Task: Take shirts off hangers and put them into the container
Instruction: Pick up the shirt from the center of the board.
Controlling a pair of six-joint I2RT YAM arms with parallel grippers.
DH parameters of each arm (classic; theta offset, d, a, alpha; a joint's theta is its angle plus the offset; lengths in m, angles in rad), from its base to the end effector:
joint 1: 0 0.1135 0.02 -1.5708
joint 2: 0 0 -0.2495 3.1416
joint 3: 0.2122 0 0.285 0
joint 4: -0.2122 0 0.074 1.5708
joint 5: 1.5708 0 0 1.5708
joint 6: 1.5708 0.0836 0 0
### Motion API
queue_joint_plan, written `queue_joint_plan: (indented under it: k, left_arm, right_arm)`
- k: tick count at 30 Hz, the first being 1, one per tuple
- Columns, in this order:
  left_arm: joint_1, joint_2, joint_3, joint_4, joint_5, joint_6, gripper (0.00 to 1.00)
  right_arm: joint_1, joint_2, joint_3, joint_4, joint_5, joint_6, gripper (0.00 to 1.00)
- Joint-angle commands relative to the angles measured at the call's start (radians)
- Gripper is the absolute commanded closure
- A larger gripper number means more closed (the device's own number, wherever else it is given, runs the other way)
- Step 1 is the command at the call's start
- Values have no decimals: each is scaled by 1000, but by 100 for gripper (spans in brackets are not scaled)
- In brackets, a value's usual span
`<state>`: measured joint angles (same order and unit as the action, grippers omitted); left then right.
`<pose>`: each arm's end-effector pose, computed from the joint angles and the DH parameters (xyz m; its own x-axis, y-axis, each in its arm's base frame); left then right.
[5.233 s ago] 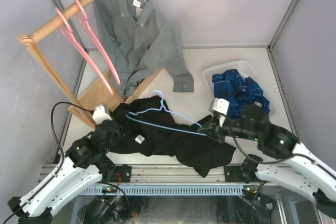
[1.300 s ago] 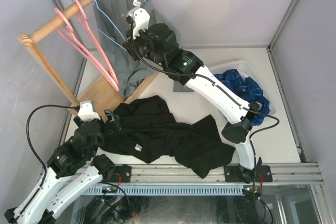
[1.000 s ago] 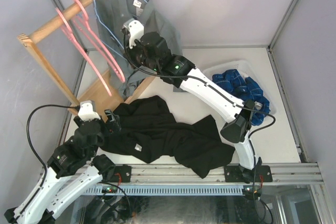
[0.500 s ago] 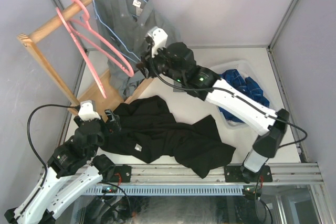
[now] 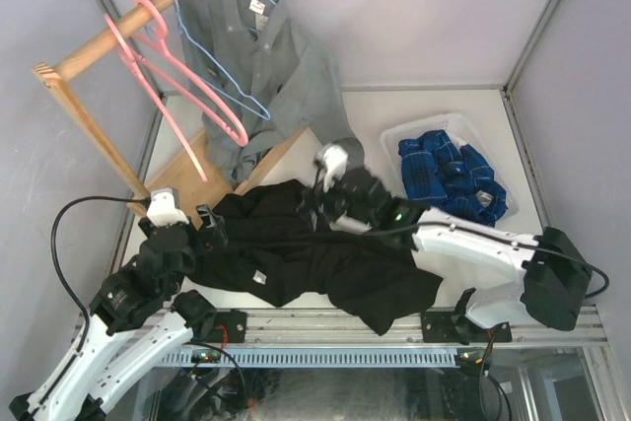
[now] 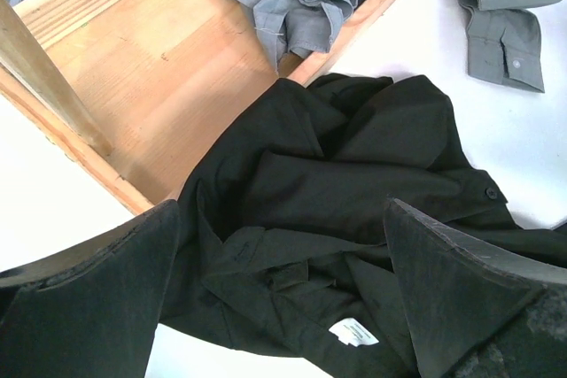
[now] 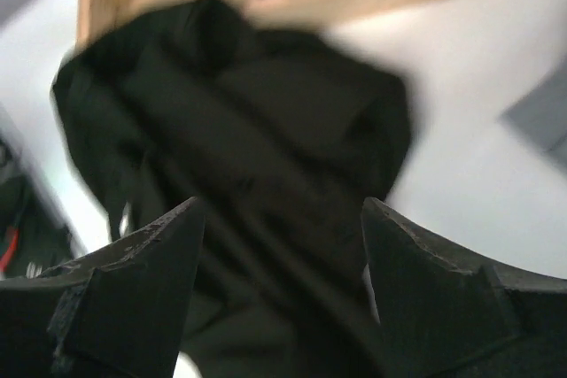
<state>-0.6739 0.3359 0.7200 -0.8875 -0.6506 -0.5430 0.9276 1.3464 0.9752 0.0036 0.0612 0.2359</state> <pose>0.1436 -0.0499 0.2880 -0.3651 -0.2346 -0.9009 -0.1245 0.9713 -0.2025 0.2397 0.3113 0.2550 -0.3882 -0.1290 -0.9125 -0.6929 0.6937 0.1967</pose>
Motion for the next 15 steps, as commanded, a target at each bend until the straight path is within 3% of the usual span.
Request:
queue_joint_plan:
  k: [1,7,12,13,15]
  left_arm:
    - [14,16,-4,49,12,26,0]
    - [17,8,-5,49,8,25,0]
    - [19,8,-5,49,11,25,0]
    - [19,9,-6,48,11,25,0]
    - [19,8,-5,49,10,25,0]
  right_arm:
    - [188,60,-85,121,-66,-76,29]
    - [348,162,-86,172,-1,-200,21]
    - [365,251,-69,286,30,-254,15]
    - [365,269,-58,286,38,-266,4]
    - [359,310,-52,303,88,-236,1]
